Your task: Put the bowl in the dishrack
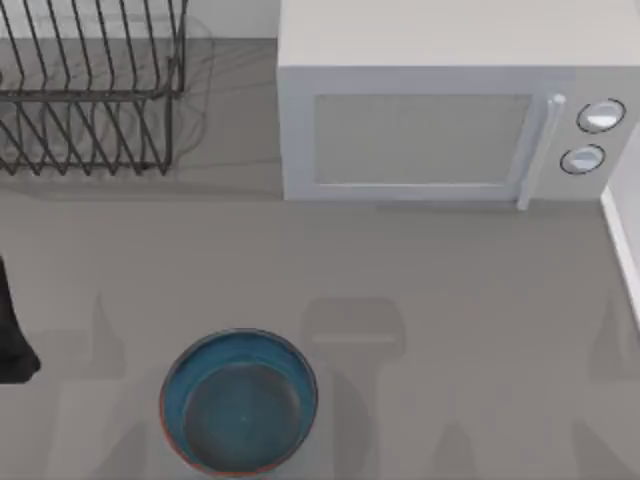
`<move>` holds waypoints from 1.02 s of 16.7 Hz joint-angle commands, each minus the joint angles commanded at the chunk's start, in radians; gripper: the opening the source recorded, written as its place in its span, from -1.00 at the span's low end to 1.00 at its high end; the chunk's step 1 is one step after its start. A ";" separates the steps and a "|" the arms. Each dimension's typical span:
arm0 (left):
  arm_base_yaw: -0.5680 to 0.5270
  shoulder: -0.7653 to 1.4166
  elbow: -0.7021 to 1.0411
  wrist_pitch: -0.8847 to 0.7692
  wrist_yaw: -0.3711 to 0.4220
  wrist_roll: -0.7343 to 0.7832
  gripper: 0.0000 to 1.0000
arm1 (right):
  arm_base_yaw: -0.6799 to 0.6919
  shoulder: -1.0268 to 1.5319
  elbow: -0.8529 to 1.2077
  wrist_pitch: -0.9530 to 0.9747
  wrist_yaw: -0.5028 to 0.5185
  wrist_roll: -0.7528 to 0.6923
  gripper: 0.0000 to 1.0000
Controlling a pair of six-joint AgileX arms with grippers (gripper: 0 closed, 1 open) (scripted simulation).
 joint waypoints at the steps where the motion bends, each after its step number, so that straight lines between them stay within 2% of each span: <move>1: 0.000 0.000 0.000 0.000 0.000 0.000 1.00 | 0.000 0.000 0.000 0.000 0.000 0.000 1.00; 4: -0.020 0.030 0.030 -0.026 0.001 -0.019 1.00 | 0.000 0.000 0.000 0.000 0.000 0.000 1.00; 8: -0.126 0.219 0.208 -0.172 0.000 -0.124 1.00 | 0.000 0.000 0.000 0.000 0.000 0.000 1.00; 17: -0.520 1.090 0.864 -0.722 -0.003 -0.509 1.00 | 0.000 0.000 0.000 0.000 0.000 0.000 1.00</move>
